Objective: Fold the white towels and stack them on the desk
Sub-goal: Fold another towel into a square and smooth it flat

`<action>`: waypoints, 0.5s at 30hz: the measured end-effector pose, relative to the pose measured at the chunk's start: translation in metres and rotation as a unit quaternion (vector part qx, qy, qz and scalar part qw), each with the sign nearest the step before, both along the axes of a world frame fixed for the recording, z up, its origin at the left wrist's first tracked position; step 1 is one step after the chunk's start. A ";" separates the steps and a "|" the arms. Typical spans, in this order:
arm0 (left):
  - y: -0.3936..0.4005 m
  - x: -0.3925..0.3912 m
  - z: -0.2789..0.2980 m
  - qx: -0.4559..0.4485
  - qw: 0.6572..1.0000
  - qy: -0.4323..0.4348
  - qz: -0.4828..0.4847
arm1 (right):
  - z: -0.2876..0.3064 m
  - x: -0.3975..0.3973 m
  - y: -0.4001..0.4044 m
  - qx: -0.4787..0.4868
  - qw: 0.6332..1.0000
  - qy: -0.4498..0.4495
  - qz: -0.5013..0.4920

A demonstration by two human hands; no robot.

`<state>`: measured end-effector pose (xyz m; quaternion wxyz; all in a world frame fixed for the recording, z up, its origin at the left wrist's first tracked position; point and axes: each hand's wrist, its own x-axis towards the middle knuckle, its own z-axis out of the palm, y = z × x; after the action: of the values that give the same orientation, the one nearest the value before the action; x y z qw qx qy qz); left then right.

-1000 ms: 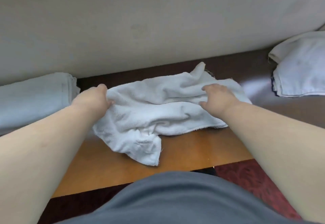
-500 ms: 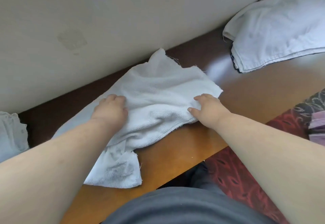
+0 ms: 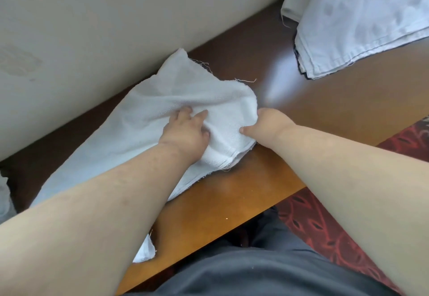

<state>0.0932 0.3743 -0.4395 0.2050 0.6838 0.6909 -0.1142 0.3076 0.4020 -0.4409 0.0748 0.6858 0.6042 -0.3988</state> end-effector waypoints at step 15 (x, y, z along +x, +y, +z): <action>-0.014 0.070 -0.010 0.054 0.997 0.030 -0.039 | -0.001 0.069 -0.049 -0.173 0.984 0.002 -0.033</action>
<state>0.1631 0.3602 -0.4492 0.1420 0.7169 0.6745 -0.1050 0.3770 0.3526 -0.4418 0.1781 0.6810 0.5036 -0.5009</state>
